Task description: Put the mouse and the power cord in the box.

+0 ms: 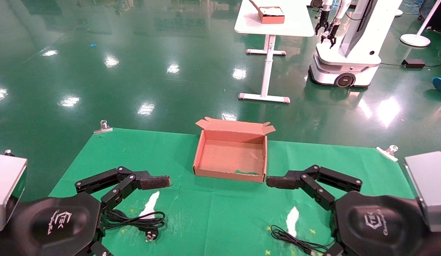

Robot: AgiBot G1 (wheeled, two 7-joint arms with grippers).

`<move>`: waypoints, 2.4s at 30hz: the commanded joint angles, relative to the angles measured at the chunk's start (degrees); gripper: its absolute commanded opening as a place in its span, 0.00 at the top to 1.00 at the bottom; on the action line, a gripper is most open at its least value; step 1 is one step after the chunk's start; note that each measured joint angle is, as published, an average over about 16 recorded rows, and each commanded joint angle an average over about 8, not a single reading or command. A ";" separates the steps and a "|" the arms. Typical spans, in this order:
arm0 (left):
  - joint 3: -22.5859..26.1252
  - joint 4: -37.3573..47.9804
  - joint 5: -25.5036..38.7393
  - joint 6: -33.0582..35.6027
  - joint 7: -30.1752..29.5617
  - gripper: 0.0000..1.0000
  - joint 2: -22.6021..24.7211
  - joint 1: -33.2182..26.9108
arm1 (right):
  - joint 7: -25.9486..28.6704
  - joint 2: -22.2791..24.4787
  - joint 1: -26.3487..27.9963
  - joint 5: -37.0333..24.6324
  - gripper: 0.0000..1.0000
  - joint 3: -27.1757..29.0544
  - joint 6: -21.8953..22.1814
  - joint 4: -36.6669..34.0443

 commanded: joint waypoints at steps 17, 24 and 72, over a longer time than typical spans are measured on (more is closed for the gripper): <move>-0.03 -0.02 -0.01 0.01 0.00 0.00 -0.01 0.01 | 0.03 0.00 -0.03 0.02 0.00 0.01 0.00 0.03; 1.14 -0.43 3.57 1.39 1.65 0.00 -0.05 -2.18 | -0.46 0.10 0.38 -1.43 0.00 -0.58 -0.51 -0.24; 28.50 67.04 60.68 -18.74 46.50 0.73 28.34 -35.10 | -44.17 -27.09 29.14 -51.58 0.97 -27.14 11.83 -64.42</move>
